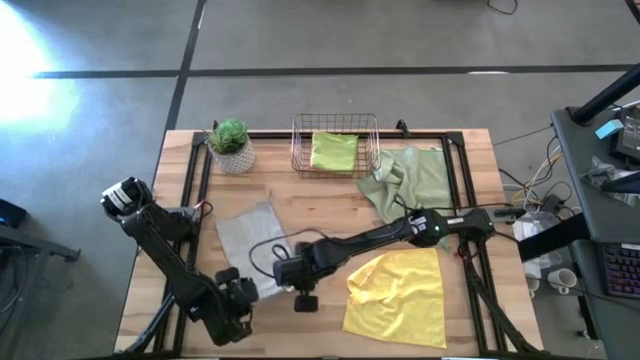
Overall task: Fold microfiber towels
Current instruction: Fold the gray towel
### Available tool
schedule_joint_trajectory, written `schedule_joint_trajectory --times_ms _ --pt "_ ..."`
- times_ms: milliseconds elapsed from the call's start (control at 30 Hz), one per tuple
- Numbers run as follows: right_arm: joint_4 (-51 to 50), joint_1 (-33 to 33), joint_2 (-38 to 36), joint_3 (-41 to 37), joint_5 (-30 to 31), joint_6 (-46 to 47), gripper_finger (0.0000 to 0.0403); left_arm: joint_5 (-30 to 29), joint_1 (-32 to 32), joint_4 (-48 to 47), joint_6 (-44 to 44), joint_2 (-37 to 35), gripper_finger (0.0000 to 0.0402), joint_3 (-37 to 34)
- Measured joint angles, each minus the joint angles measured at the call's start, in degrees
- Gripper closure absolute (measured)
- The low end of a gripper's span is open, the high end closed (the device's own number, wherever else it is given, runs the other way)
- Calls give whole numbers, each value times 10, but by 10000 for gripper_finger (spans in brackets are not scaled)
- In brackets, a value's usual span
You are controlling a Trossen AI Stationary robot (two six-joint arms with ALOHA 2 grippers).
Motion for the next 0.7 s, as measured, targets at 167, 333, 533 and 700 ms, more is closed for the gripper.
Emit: schedule_joint_trajectory --times_ms 167,333,533,700 --pt "-24 29 -23 2 -20 40 394 24 1 20 -2 0 402 55" --pt "-25 59 -49 3 -18 58 394 55 1 17 -45 1 402 96" --pt "-18 72 -77 3 16 60 394 68 0 -5 -59 1 402 129" --pt "11 49 -61 0 47 37 394 66 5 -112 -65 1 402 131"
